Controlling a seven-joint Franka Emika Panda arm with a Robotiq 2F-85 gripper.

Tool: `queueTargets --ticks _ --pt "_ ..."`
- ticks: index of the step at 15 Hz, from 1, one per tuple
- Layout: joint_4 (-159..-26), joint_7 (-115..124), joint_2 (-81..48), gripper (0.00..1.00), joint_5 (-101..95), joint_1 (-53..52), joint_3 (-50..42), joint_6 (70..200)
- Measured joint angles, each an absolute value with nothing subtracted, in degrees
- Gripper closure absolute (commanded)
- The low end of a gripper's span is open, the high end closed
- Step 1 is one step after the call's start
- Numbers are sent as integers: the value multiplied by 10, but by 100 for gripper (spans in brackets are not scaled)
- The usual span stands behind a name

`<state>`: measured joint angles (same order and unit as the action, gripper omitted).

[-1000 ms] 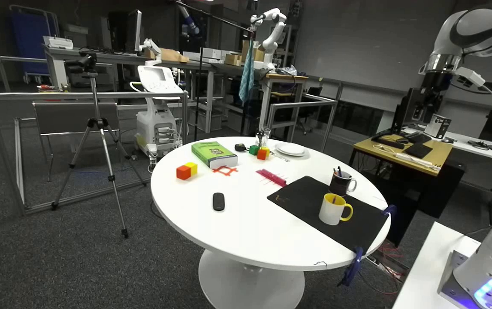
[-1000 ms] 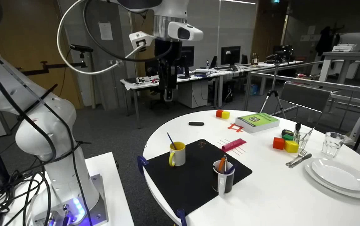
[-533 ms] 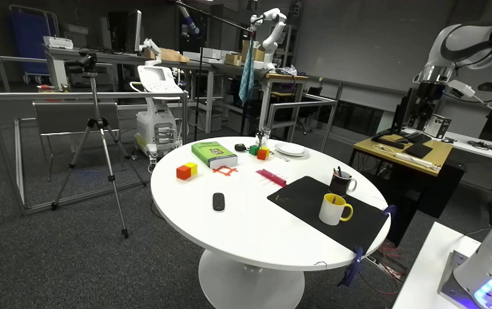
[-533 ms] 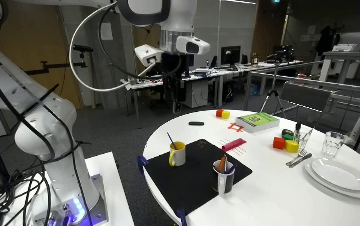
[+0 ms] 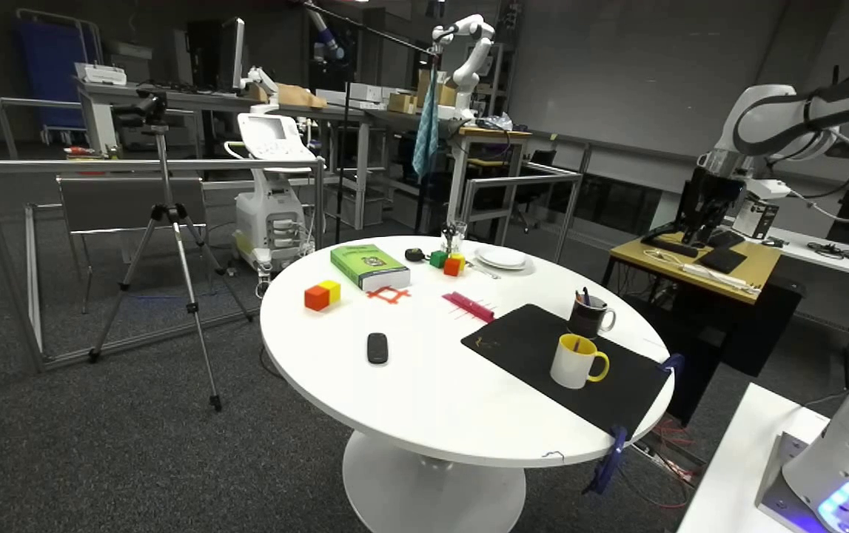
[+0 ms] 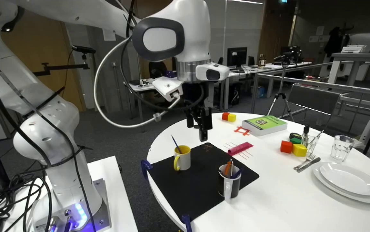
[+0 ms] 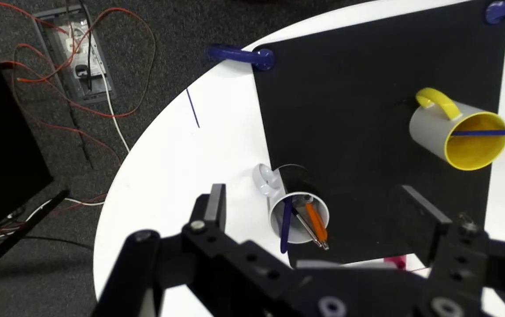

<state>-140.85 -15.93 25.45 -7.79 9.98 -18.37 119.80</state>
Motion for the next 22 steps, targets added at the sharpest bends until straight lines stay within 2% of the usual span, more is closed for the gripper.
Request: queueTargets --ticks 12,22 --pt "-1410 -157 235 0 -74 101 -181 1205" --pt "-1343 -156 77 0 -63 98 -163 1258"
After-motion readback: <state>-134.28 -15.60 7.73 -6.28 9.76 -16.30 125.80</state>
